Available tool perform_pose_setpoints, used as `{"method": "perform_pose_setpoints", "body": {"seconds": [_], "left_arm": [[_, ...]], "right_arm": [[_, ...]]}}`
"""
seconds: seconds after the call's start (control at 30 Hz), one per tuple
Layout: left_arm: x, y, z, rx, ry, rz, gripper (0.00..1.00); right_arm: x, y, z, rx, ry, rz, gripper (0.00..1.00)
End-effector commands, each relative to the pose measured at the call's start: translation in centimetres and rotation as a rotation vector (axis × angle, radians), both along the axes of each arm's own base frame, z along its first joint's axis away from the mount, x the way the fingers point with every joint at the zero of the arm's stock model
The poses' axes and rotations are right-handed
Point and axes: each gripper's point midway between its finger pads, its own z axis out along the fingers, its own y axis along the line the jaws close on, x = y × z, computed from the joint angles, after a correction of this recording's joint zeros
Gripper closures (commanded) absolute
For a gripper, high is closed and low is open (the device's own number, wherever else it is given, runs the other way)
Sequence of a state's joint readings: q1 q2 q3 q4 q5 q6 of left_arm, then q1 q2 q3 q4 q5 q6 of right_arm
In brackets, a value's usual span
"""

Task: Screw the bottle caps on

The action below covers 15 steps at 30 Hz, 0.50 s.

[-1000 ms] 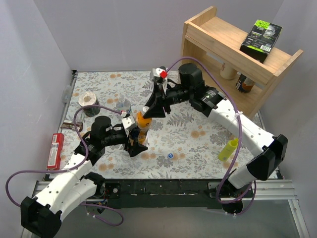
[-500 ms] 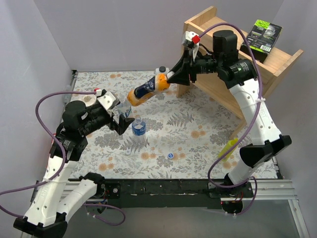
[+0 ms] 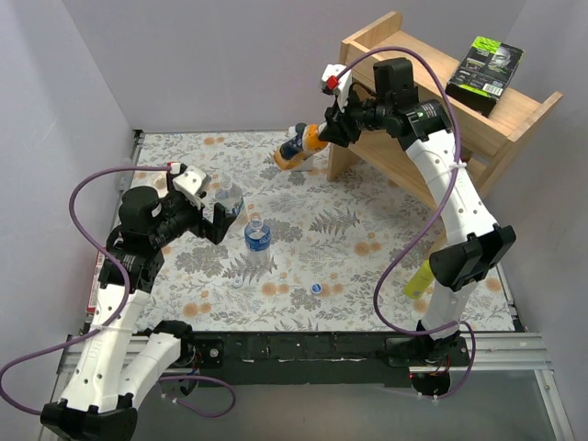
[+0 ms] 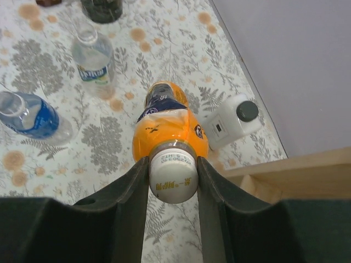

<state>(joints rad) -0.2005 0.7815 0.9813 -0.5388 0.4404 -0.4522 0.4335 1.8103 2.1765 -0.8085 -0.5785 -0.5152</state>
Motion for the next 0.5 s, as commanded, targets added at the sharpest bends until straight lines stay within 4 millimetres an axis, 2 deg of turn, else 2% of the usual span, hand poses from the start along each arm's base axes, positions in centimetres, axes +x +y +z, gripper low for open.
{"method": "perform_pose_setpoints", "body": {"seconds": [0.0,0.03,0.1,0.13,0.17,0.23,0.27,0.3,0.33,0.37,0.4,0.43,0.47], "left_arm": [[0.2,-1.7,1.0,-0.033,-0.059,-0.116,0.02],[0.4,-2.3,1.2,-0.032,-0.067,-0.156,0.02],[0.7,-3.4,2.4,-0.041,-0.094,-0.229,0.02],[1.8,-3.7,1.9,-0.038,-0.072,-0.239,0.02],[2.5,-3.9,2.5,-0.036,-0.103,-0.246,0.02],[5.0,-4.1,3.0,-0.058,-0.105,-0.210,0.06],[6.5,-4.4,4.1,-0.088,-0.129,-0.184,0.08],[8.0,-4.3,4.2,-0.097,-0.127,-0.129,0.10],[8.7,-5.5,5.7,-0.112,-0.164,-0.139,0.13],[10.2,-6.3,4.4,-0.106,-0.134,-0.139,0.14],[10.1,-8.1,4.5,-0.100,-0.151,-0.174,0.14],[10.8,-8.8,4.4,-0.083,-0.181,-0.165,0.14],[11.3,-9.8,3.3,-0.055,-0.181,-0.185,0.14]], "right_arm": [[-1.6,-2.0,-0.9,-0.139,-0.030,0.002,0.92],[-2.0,-2.3,-2.6,-0.175,0.006,0.007,0.92],[-3.4,-3.2,-3.5,-0.239,0.010,0.004,0.92],[-3.8,-3.6,-4.1,-0.263,0.022,0.004,0.92],[-4.3,-3.9,-4.8,-0.286,0.039,0.007,0.92],[-5.2,-4.4,-4.8,-0.305,0.044,0.022,0.93],[-5.4,-4.5,-4.6,-0.299,0.045,0.022,0.93],[-5.9,-4.4,-3.9,-0.272,0.044,0.020,0.94],[-5.9,-4.0,-3.2,-0.245,0.034,0.018,0.94],[-6.0,-3.8,-2.7,-0.221,0.033,0.015,0.94],[-6.4,-3.5,-1.6,-0.174,0.043,0.006,0.94],[-6.2,-3.1,-0.8,-0.143,0.026,0.004,0.95],[-6.2,-2.9,-0.1,-0.119,0.021,0.002,0.95]]}}
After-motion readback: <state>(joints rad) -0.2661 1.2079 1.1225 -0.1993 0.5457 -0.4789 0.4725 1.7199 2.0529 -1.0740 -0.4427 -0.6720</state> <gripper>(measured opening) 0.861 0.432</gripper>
